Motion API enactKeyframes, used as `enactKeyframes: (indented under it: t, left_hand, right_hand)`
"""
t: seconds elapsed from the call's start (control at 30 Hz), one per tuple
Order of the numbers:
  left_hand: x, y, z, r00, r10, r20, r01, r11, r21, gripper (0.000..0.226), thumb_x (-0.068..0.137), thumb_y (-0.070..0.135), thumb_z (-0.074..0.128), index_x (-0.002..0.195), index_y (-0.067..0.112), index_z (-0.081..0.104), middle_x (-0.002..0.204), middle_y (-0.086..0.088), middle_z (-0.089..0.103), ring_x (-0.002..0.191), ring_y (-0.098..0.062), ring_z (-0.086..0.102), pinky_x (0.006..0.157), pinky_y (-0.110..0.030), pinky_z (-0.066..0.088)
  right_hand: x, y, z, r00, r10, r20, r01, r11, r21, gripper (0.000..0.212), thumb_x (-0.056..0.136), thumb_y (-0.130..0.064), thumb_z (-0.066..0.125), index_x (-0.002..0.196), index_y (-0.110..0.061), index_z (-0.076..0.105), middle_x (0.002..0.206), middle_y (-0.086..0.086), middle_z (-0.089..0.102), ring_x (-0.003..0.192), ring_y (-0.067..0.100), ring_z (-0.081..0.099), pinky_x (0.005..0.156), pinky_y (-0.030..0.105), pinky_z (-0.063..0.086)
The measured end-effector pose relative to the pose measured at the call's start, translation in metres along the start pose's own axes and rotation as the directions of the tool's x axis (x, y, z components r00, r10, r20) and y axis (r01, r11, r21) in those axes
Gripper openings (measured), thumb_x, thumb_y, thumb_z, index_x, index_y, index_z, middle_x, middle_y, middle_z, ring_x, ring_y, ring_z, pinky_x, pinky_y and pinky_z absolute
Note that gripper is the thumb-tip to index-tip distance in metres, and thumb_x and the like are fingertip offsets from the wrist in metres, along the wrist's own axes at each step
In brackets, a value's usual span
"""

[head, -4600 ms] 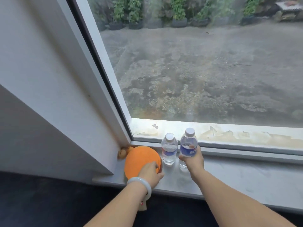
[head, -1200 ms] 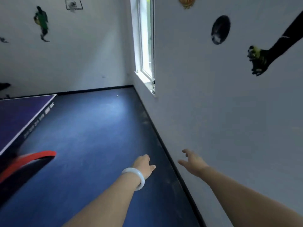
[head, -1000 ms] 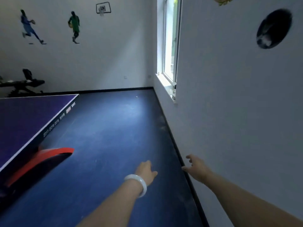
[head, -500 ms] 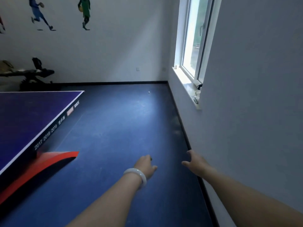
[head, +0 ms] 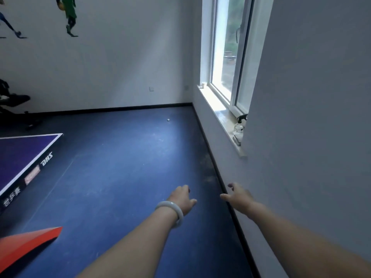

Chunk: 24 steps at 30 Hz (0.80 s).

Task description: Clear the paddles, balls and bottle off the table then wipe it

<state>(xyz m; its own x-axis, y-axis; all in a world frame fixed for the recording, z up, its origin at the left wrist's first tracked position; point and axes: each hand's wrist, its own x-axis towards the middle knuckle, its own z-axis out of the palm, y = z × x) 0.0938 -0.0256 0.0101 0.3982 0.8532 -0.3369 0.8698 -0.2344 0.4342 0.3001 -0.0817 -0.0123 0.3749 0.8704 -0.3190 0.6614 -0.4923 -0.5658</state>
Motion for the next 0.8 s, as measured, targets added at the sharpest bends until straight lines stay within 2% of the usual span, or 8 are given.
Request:
enactKeyframes:
  t: [0.23,0.4,0.67,0.8]
  left_hand:
    - [0.123,0.016,-0.047,0.998,-0.059,-0.006,0.059,0.998,-0.011,0.053,0.097,0.036,0.056,0.140,0.010,0.040,0.142,-0.009,0.047,0.129,-0.025,0.047,0.106,-0.038,0.039]
    - [0.217,0.014,-0.074,0.999,-0.048,0.012,0.048,0.999,-0.014,0.054,0.096,0.037,0.056,0.140,0.012,0.040,0.141,-0.008,0.046,0.129,-0.027,0.046,0.106,-0.041,0.039]
    - [0.396,0.010,-0.133,0.991,0.112,0.072,-0.114,0.993,0.030,0.055,0.095,0.037,0.058,0.141,0.012,0.040,0.141,-0.008,0.044,0.129,-0.025,0.046,0.106,-0.038,0.039]
    - [0.472,0.025,-0.160,0.973,0.191,0.132,-0.202,0.977,0.073,0.054,0.096,0.036,0.057,0.141,0.012,0.039,0.140,-0.007,0.044,0.127,-0.025,0.047,0.104,-0.038,0.041]
  right_hand:
    - [0.139,-0.032,-0.033,0.999,-0.017,0.046,0.018,0.999,-0.027,0.064,0.089,-0.037,0.069,0.141,-0.008,0.042,0.140,0.012,0.048,0.128,0.027,0.049,0.106,0.033,0.040]
    - [0.228,-0.058,-0.043,0.999,0.005,0.050,-0.004,1.000,-0.024,0.064,0.090,-0.037,0.068,0.142,-0.009,0.041,0.142,0.011,0.046,0.131,0.026,0.046,0.106,0.033,0.039]
    - [0.364,-0.096,-0.063,0.990,0.137,-0.045,-0.135,0.990,0.042,0.064,0.092,-0.039,0.065,0.144,-0.011,0.040,0.146,0.010,0.042,0.136,0.025,0.041,0.111,0.034,0.034]
    - [0.411,-0.105,-0.079,0.966,0.234,-0.113,-0.209,0.957,0.199,0.064,0.091,-0.035,0.067,0.143,-0.010,0.040,0.146,0.011,0.043,0.134,0.024,0.043,0.109,0.033,0.035]
